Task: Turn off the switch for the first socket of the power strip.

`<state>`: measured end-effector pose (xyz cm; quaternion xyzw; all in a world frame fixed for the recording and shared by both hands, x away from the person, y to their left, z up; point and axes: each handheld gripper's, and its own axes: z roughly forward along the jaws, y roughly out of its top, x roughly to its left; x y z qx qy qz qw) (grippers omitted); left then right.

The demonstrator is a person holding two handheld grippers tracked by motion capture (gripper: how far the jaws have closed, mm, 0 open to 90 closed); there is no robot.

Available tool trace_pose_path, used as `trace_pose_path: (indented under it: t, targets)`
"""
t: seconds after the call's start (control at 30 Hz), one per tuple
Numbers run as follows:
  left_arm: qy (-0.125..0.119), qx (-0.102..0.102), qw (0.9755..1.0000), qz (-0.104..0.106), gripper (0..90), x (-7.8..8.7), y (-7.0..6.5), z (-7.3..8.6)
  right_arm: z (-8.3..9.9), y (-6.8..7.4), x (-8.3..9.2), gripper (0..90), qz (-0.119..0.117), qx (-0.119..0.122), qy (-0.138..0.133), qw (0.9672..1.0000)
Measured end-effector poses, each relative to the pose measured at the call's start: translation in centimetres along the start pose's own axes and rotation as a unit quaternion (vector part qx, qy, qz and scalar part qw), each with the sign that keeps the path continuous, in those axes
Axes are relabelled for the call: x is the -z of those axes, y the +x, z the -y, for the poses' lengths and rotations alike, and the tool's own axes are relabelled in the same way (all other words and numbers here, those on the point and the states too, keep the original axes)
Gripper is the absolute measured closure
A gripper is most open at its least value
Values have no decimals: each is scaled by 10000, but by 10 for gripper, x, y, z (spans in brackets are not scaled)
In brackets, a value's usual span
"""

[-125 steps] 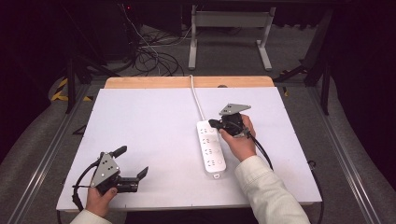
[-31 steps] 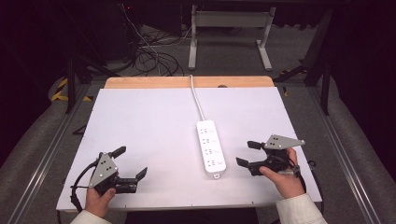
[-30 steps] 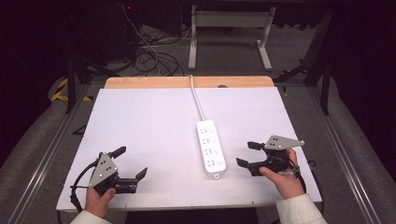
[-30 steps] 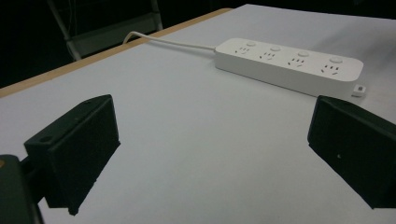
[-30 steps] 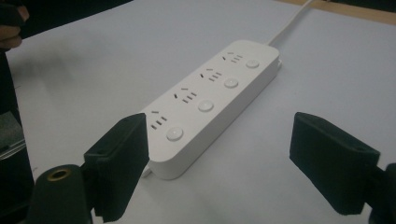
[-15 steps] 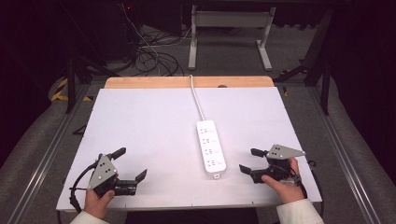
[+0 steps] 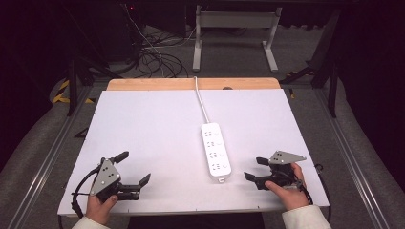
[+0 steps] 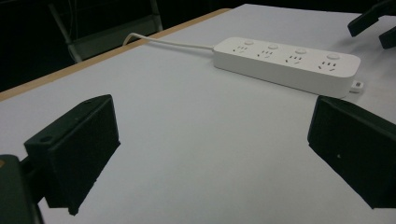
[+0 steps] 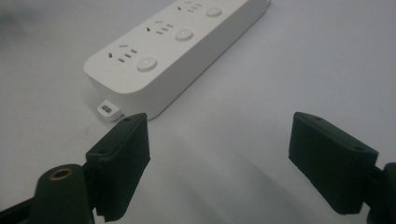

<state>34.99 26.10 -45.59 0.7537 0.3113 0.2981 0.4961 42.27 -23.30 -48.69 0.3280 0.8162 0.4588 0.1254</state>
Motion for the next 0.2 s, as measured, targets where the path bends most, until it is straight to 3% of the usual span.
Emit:
trace_pose_path:
  t: [0.2]
  targets:
    - [-28,22,10000,-36,24,-1,-1,1,-1,0,4,199,124,97,-190,9997]
